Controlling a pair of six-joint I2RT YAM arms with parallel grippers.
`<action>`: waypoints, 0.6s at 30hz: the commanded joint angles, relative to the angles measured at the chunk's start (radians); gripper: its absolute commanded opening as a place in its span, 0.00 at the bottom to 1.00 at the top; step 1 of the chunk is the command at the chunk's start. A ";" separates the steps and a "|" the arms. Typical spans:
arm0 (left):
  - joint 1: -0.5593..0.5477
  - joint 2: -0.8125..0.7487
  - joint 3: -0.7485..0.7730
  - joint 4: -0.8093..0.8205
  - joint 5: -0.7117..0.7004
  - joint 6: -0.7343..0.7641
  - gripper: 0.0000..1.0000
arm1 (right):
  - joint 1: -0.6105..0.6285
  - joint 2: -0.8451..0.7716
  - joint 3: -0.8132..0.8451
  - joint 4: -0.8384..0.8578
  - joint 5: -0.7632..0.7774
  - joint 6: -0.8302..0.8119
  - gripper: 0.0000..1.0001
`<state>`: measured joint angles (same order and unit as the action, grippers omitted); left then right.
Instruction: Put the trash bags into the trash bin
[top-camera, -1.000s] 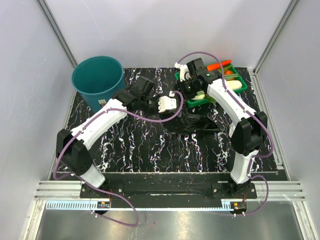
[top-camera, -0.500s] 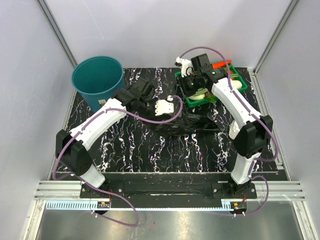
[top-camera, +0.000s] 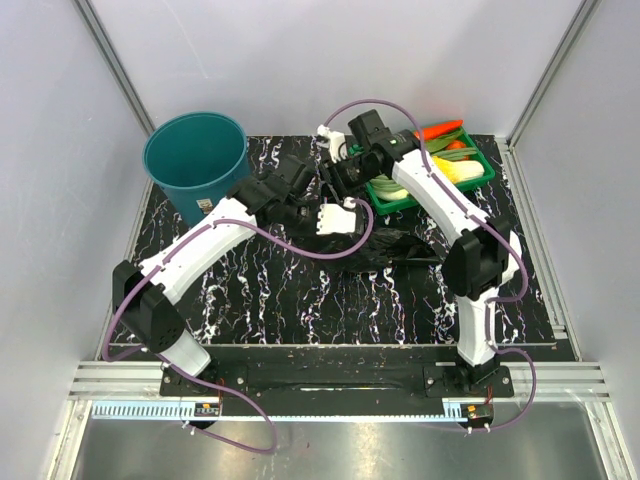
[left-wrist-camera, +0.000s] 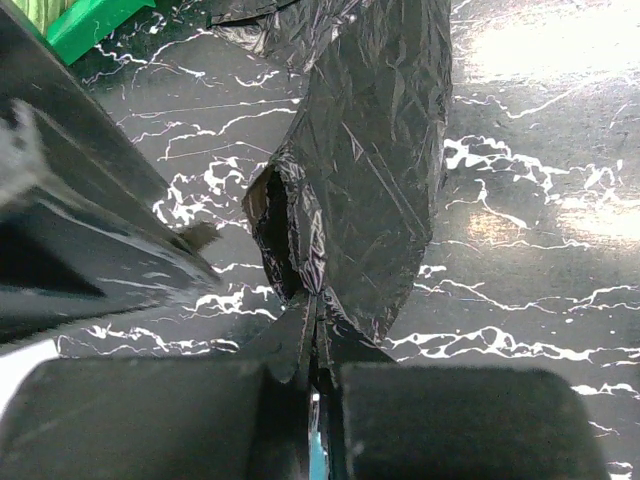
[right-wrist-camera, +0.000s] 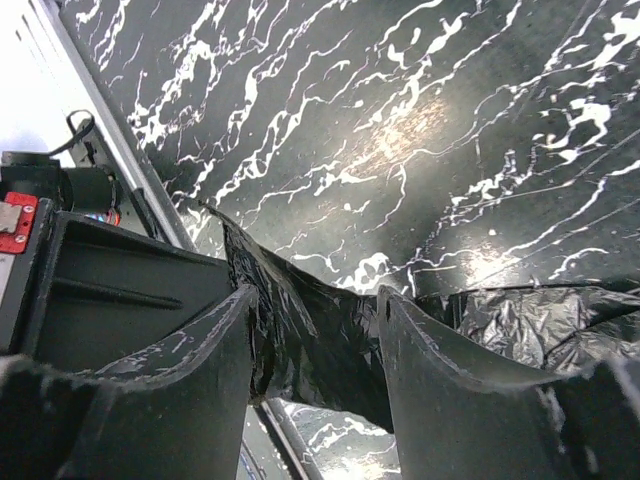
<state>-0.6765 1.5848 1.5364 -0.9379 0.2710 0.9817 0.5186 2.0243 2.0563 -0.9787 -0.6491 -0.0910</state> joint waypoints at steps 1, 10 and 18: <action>-0.008 -0.002 0.016 0.016 -0.038 0.041 0.00 | 0.027 0.008 0.056 -0.055 -0.040 -0.032 0.57; -0.009 0.010 0.013 0.022 -0.050 0.063 0.00 | 0.060 0.013 0.007 -0.066 -0.027 -0.053 0.59; -0.014 0.010 0.010 0.024 -0.049 0.064 0.00 | 0.070 0.030 -0.001 -0.064 0.000 -0.053 0.53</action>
<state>-0.6830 1.5929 1.5364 -0.9409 0.2298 1.0256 0.5732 2.0449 2.0472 -1.0431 -0.6487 -0.1318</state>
